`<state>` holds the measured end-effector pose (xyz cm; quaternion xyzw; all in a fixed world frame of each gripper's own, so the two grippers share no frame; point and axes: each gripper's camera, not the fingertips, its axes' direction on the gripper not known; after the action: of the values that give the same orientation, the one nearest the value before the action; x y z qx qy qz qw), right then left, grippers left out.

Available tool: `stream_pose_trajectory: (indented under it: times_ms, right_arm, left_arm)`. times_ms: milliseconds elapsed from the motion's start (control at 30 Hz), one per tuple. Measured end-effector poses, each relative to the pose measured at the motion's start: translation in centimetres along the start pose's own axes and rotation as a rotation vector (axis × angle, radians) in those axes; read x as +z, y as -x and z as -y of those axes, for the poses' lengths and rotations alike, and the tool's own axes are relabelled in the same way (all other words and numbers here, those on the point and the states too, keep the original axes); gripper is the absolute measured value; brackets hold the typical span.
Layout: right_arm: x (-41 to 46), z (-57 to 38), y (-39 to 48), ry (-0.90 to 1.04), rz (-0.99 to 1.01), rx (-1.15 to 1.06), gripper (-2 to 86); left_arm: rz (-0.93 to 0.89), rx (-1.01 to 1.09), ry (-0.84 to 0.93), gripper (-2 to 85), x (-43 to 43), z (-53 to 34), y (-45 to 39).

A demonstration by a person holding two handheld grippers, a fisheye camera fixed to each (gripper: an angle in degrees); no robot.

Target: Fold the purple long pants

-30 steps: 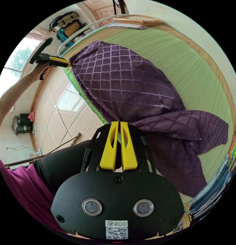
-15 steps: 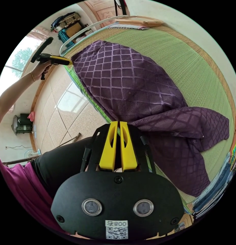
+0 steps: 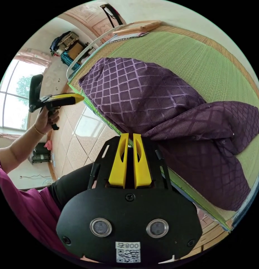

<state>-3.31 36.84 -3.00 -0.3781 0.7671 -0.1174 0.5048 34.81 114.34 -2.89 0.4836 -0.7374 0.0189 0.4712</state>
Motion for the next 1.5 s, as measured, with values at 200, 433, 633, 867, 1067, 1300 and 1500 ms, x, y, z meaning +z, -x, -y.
stream_pose_trajectory:
  times_ms: [200,433,633,867,1067,1300,1500]
  right_arm:
    - [2.2,-0.2,-2.4,0.01,0.07,0.023,1.6]
    - [3.5,-1.4,-7.0,-0.022,0.179,0.105,0.5]
    - [-0.4,0.8,-15.7,-0.173,0.1,0.257,2.6]
    - [-1.3,8.4,-23.9,-0.157,-0.042,0.394,5.9]
    - [2.6,15.7,-28.0,-0.042,-0.139,0.46,6.4]
    - [7.6,19.6,-31.6,0.057,-0.236,0.552,2.4]
    - [10.0,20.2,-34.6,0.048,-0.198,0.544,0.8]
  left_arm:
    - [-0.09,0.06,0.126,0.2,9.5,2.9,-6.3]
    - [-0.096,0.041,0.137,0.7,12.1,2.9,-9.3]
    - [-0.239,0.081,0.105,3.9,14.8,5.7,-13.9]
    - [-0.237,0.092,0.187,6.5,20.6,9.6,-19.0]
    - [-0.239,0.094,0.217,6.1,22.9,10.9,-22.8]
    - [-0.268,0.103,0.209,5.1,24.3,12.0,-27.1]
    - [-0.283,0.097,0.195,3.1,24.7,12.9,-30.8]
